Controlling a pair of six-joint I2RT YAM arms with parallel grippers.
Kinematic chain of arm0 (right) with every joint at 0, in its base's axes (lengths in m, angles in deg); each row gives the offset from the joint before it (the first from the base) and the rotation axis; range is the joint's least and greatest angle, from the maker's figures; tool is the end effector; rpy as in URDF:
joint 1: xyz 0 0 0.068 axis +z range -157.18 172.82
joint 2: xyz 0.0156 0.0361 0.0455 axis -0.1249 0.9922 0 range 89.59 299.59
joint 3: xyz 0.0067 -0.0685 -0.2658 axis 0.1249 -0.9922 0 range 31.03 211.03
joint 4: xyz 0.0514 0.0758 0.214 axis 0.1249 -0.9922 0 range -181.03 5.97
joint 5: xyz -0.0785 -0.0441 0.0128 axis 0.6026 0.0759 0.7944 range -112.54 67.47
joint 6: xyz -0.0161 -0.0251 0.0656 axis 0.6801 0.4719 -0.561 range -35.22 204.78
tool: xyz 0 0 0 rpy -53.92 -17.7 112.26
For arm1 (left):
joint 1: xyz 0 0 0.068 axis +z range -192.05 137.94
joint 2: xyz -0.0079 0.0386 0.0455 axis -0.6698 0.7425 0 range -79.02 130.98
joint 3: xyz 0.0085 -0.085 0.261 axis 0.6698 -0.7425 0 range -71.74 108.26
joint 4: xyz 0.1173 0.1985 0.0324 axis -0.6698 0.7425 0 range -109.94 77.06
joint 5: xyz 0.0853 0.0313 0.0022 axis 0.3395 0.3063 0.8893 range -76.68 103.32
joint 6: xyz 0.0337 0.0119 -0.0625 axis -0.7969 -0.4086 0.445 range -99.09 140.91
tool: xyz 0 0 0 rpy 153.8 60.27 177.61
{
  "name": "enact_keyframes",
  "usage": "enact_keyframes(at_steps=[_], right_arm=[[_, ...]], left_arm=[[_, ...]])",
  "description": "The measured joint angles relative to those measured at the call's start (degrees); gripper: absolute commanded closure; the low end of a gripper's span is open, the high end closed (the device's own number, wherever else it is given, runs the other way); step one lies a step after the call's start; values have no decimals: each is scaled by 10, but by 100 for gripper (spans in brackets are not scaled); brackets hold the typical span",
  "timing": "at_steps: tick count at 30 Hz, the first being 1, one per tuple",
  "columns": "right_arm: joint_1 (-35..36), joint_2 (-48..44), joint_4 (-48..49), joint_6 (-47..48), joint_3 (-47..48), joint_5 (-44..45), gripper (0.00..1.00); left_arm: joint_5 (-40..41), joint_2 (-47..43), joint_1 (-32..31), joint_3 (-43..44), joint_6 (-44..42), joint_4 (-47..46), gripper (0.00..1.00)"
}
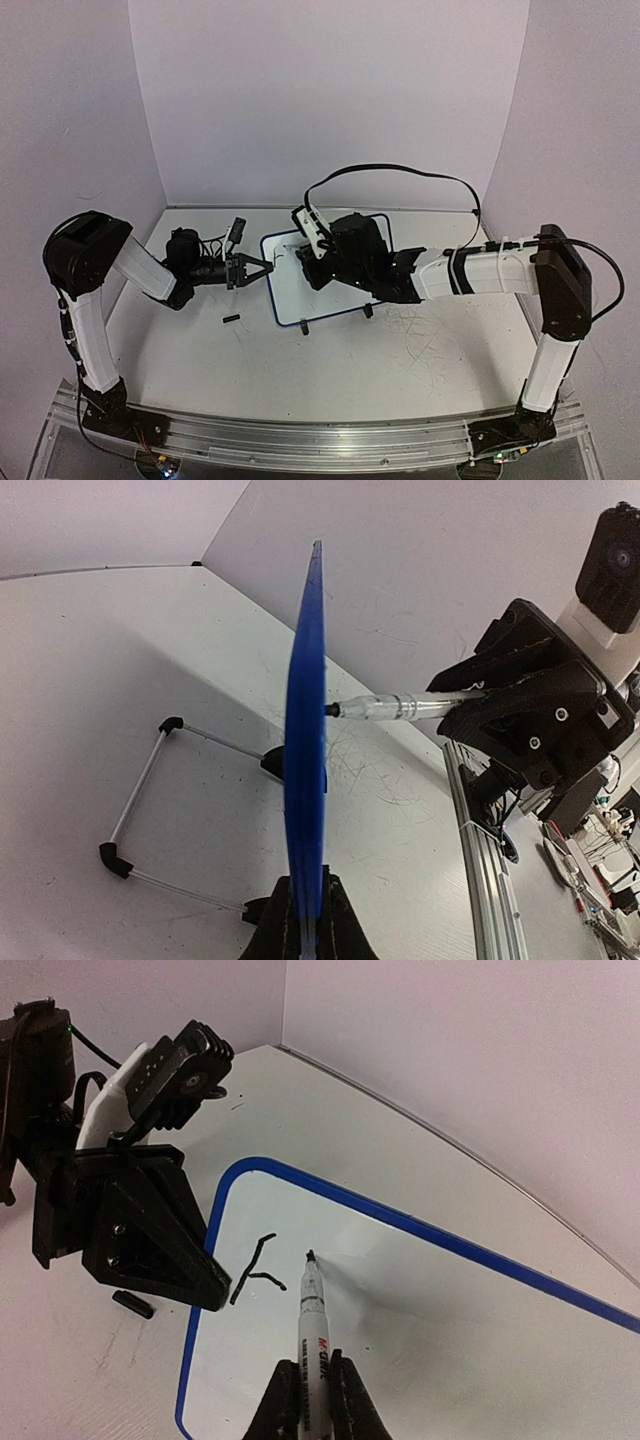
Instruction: Write a sentence on the whiteboard
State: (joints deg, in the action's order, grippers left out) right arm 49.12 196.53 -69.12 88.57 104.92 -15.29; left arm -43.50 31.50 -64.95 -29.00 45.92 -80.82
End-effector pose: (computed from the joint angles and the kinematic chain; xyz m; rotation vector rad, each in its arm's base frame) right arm 0.2484 0.3586 0.2599 -0.8824 1.7013 0.5050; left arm 0.3081 -0.1842 0.1741 0.7715 1.6885 -1.4299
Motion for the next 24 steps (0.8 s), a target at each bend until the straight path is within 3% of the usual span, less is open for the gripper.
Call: enact_keyframes(at_steps=[24], right_arm=[[4,0,-20,-11,0,-1,100]], left_arm=[[0,-2,0,0,-2,5,100]])
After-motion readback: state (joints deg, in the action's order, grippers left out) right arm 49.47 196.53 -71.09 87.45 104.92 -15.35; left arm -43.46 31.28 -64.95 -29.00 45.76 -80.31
